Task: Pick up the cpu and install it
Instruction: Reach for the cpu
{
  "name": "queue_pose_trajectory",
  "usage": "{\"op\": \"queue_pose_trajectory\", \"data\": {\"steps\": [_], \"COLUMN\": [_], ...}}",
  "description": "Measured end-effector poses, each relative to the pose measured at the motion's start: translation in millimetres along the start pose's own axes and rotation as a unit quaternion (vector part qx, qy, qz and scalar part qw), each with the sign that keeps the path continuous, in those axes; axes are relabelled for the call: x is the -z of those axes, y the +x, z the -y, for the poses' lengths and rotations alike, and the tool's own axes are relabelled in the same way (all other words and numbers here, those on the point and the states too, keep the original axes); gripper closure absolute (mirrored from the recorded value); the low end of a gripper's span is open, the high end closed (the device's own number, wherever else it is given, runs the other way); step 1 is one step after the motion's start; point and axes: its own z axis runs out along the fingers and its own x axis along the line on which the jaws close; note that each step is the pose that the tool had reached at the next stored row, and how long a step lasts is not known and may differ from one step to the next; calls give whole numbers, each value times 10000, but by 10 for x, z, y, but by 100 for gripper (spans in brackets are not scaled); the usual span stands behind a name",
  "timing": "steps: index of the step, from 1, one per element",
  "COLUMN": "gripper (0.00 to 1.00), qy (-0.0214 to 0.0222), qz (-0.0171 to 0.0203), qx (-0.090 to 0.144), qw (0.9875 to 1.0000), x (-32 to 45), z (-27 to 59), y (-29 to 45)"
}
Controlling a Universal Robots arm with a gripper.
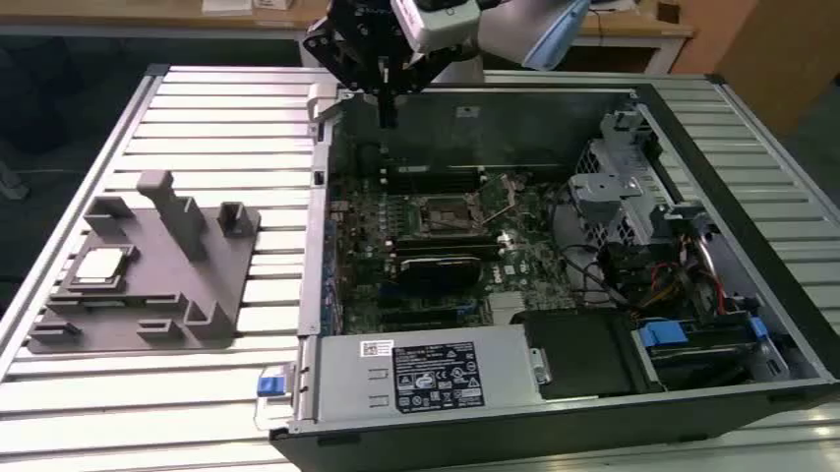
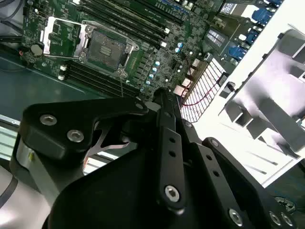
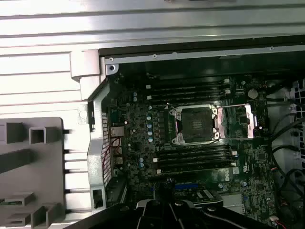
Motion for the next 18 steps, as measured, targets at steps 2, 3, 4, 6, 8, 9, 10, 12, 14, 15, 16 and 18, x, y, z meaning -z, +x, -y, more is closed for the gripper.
{"op": "queue_pose_trajectory", "data": {"steps": [2,3,4,6,8,9,10,12,14,15,16,18], "gripper": [89,89,89,89,89,89,89,89,89,89,89,89], "qy": [0,0,0,0,1,1,0,0,0,0,0,0], "qz": [0,0,0,0,0,0,0,0,0,0,0,0], "qx": [0,0,0,0,0,-1,-1,0,0,0,0,0], "qw": [10000,10000,10000,10000,10000,10000,10000,10000,10000,10000,10000,10000], "x": [0,0,0,0,1,1,1,1,1,2,2,3], "z": [0,0,0,0,0,1,1,2,3,4,5,6], "y": [0,0,0,0,4,9,15,27,42,53,62,83]}}
